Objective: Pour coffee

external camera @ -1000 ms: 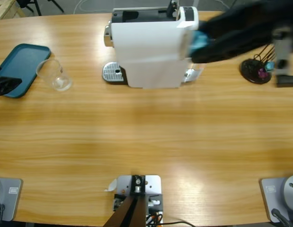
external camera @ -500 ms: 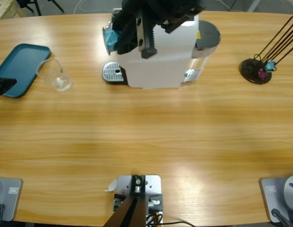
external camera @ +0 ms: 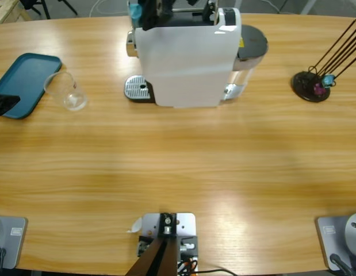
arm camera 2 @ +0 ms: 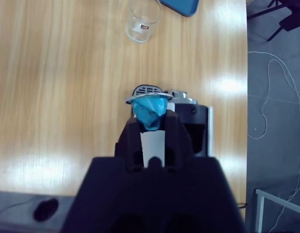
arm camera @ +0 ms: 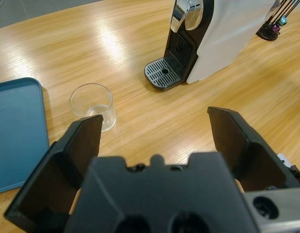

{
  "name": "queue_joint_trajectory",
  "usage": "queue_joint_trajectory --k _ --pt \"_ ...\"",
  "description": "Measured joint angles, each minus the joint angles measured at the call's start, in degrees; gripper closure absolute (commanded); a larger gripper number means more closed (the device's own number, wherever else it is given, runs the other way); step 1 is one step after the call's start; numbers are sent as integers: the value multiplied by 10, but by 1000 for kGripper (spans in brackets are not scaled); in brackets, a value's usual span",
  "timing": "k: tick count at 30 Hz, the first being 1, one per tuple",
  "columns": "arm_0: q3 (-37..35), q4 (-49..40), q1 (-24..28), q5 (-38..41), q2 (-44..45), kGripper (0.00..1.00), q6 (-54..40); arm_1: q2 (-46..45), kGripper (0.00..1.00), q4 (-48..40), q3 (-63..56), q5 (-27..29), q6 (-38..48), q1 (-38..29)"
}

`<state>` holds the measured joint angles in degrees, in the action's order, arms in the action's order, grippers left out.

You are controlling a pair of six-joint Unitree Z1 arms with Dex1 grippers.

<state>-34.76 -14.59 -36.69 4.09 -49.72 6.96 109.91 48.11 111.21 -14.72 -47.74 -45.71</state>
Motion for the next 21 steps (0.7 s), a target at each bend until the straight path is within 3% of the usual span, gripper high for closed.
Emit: queue_joint_trajectory --k 11,21 --pt "0 0 0 0 1 73 0 28 1000 21 40 40 -1 19" --pt "0 0 0 0 6 73 0 43 1000 30 42 44 -1 20"
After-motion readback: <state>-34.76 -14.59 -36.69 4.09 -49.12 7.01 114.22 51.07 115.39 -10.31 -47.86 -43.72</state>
